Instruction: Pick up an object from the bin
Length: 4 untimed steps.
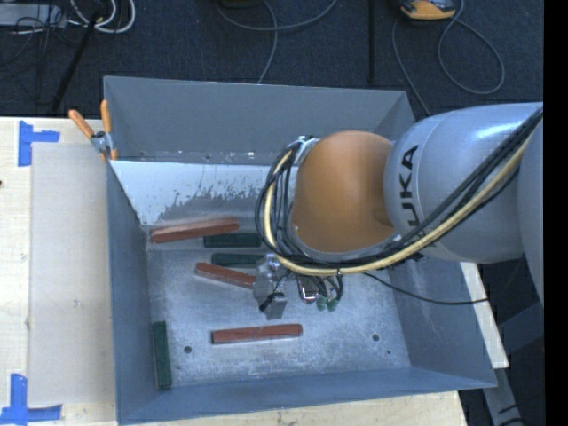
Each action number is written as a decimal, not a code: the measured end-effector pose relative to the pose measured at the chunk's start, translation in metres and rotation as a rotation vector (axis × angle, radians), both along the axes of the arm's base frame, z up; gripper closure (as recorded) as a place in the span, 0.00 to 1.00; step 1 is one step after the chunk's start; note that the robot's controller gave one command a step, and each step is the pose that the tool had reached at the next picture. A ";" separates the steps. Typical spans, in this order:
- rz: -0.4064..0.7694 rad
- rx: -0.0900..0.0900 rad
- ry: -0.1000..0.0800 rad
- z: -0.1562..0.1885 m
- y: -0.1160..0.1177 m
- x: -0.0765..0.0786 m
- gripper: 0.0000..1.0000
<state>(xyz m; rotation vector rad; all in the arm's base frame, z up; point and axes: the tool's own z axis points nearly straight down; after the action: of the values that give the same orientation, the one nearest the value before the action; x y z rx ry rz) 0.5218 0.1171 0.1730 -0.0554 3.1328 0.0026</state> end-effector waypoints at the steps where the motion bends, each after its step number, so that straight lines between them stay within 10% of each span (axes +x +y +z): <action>1: -0.002 -0.002 0.008 -0.005 0.000 -0.002 0.00; 2: 0.315 -0.003 0.005 -0.092 0.030 -0.040 0.00; 3: 0.311 -0.003 0.009 -0.093 0.029 -0.041 1.00; 4: 0.032 -0.001 0.005 -0.013 0.046 -0.030 1.00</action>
Offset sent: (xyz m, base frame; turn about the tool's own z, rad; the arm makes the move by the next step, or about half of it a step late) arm 0.0000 0.0000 0.0000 0.0000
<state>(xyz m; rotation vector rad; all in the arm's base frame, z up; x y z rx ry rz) 0.4919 0.1628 0.1596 -0.1062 3.1362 0.0018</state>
